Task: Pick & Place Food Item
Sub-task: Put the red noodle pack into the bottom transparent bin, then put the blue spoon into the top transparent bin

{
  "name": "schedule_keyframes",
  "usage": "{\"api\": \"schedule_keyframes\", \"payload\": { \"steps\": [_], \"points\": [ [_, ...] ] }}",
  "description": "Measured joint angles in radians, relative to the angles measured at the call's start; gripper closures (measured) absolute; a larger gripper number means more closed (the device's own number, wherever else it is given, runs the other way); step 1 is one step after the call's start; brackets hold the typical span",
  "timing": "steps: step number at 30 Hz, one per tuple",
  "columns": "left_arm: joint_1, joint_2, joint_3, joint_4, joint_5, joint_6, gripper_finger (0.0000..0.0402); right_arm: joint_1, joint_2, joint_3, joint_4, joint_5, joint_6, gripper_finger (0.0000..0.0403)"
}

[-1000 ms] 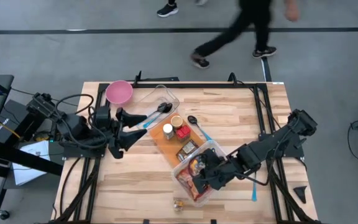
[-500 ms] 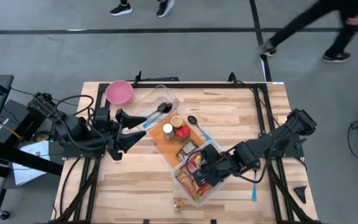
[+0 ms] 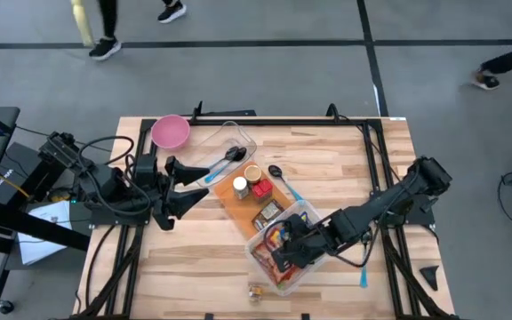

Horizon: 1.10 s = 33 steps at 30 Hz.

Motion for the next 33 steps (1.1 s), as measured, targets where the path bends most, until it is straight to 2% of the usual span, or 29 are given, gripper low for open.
{"api": "schedule_keyframes", "payload": {
  "steps": [11, 16, 26, 33],
  "points": [
    [0.0, 0.0, 0.0, -0.006, -0.004, 0.0, 0.0092, -0.008, 0.089, -0.005, 0.035, -0.092, -0.027, 0.0403],
    [0.0, 0.0, 0.0, -0.008, -0.004, -0.001, 0.0092, 0.004, 0.1, -0.004, 0.061, -0.087, -0.027, 0.0396],
    [0.002, 0.0, 0.0, -0.008, -0.003, 0.0, 0.0092, 0.011, 0.042, -0.003, -0.005, 0.003, -0.046, 0.0328],
    [-0.004, 0.0, 0.0, -0.008, -0.003, 0.036, 0.0092, 0.046, -0.083, -0.003, -0.044, 0.239, -0.091, 0.0296]
  ]
}}
